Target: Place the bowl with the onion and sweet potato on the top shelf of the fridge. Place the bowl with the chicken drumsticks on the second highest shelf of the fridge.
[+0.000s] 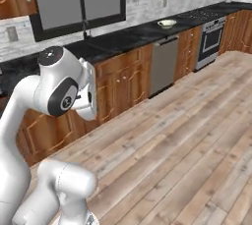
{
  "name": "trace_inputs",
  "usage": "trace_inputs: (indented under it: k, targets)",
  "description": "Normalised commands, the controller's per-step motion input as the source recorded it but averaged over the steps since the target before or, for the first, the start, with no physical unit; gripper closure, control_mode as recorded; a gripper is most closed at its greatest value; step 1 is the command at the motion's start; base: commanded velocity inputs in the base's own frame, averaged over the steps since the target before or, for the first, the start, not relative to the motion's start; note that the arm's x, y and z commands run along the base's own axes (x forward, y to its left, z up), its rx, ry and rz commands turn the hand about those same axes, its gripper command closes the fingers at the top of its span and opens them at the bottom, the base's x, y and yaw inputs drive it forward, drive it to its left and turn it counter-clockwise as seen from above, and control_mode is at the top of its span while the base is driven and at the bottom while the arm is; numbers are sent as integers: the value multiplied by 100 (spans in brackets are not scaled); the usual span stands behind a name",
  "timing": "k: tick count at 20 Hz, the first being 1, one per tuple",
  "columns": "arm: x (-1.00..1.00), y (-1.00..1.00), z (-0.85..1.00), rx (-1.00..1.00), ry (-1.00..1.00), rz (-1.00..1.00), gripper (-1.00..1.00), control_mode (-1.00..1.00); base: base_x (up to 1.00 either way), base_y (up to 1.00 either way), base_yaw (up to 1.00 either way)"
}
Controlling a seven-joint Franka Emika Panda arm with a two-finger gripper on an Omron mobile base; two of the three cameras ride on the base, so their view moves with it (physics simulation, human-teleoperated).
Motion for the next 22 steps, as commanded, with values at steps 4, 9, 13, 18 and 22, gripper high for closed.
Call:
trace_inputs:
  k: [4, 9, 13, 18, 22]
  targets:
    - [0, 0, 0, 0, 0, 0, -100, 100, 100, -73, -29]
    - [0, 0, 0, 0, 0, 0, -100, 100, 100, -55, -19]
    - [0, 0, 0, 0, 0, 0, -100, 100, 100, -30, -3]
    - [0, 0, 0, 0, 0, 0, -100, 100, 100, -24, -1]
    - [0, 0, 0, 0, 0, 0, -100, 100, 100, -12, 0]
